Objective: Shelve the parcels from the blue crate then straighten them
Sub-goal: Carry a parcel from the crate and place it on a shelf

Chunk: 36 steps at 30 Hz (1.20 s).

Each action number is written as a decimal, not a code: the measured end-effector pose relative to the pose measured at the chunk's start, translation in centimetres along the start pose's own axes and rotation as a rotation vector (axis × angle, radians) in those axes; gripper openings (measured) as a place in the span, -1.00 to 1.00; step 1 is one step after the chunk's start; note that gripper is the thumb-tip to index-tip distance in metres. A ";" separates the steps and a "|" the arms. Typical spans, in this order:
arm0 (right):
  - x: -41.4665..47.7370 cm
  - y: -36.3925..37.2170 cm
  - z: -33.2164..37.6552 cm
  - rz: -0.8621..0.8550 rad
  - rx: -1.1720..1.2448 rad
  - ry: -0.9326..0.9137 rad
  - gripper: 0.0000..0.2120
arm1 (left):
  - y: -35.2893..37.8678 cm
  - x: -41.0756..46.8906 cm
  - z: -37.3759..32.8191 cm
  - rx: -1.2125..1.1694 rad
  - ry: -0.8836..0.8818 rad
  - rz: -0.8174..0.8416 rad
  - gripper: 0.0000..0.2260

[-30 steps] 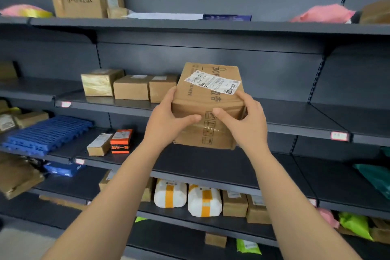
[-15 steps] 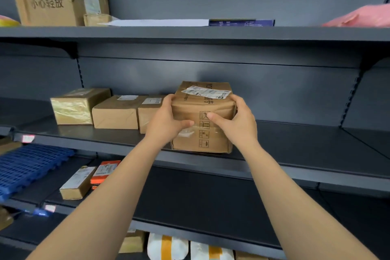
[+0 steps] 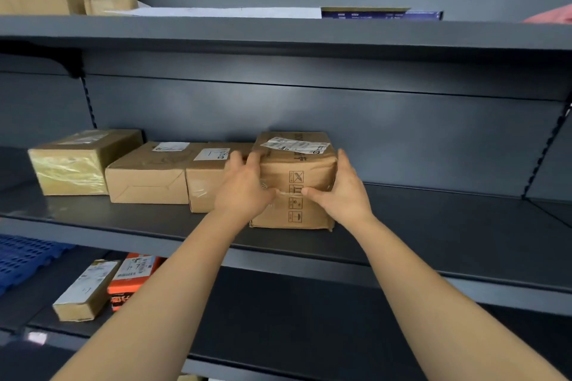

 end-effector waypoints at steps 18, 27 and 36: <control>-19.2 -6.8 -1.1 -0.072 -0.928 0.251 -0.24 | 2.9 -13.1 -6.5 0.286 0.610 0.137 -0.20; -35.3 -15.7 -3.6 -0.088 -1.054 0.551 -0.31 | 4.9 -26.2 -16.0 0.176 0.903 0.234 -0.34; -54.5 -27.0 -5.4 -0.118 -1.107 0.820 -0.38 | 5.6 -44.6 -28.5 0.064 1.155 0.329 -0.40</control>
Point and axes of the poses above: each hand's wrist, its own x-axis towards the middle knuckle, its own y-axis out of the palm, z = x × y, the point moved 10 cm from there along x, towards the middle knuckle, and after that the axes turned 2 degrees about -y, right-handed, at the moved point
